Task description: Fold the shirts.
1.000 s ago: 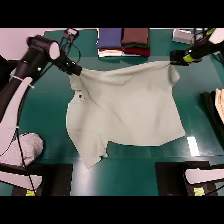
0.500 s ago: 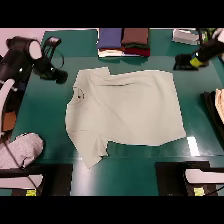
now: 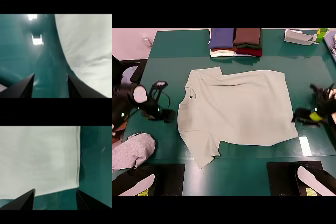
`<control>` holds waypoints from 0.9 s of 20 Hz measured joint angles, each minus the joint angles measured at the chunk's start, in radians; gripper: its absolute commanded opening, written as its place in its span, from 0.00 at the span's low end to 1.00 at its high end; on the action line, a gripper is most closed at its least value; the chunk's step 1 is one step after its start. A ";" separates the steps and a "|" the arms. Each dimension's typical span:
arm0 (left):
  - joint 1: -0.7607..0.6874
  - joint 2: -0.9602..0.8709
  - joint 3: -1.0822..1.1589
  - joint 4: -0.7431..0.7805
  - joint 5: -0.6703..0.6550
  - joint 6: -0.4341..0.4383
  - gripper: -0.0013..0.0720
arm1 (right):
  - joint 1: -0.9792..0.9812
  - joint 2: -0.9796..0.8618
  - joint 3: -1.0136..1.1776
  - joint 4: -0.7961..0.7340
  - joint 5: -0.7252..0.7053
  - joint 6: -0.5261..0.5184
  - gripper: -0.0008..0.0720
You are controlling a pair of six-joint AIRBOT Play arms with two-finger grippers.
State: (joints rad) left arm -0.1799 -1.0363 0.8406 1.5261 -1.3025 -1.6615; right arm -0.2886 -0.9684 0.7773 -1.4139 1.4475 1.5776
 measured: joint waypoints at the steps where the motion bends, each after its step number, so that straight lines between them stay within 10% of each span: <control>1: 0.000 0.013 -0.029 -0.016 0.006 -0.004 0.69 | -0.020 0.031 -0.055 0.002 0.002 0.006 0.77; 10: 0.000 0.044 -0.100 -0.106 0.077 -0.013 0.69 | 0.018 0.018 -0.207 0.008 -0.085 0.079 0.68; 14: 0.000 0.045 -0.103 -0.117 0.080 -0.014 0.69 | 0.121 -0.067 -0.165 0.008 -0.146 0.115 0.04; 18: 0.000 0.045 -0.118 -0.139 0.086 -0.013 0.69 | 0.203 -0.116 -0.129 0.005 -0.170 0.129 0.03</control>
State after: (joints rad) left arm -0.1795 -0.9913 0.7227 1.3869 -1.2167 -1.6745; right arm -0.0856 -1.0840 0.6487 -1.4094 1.2778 1.7065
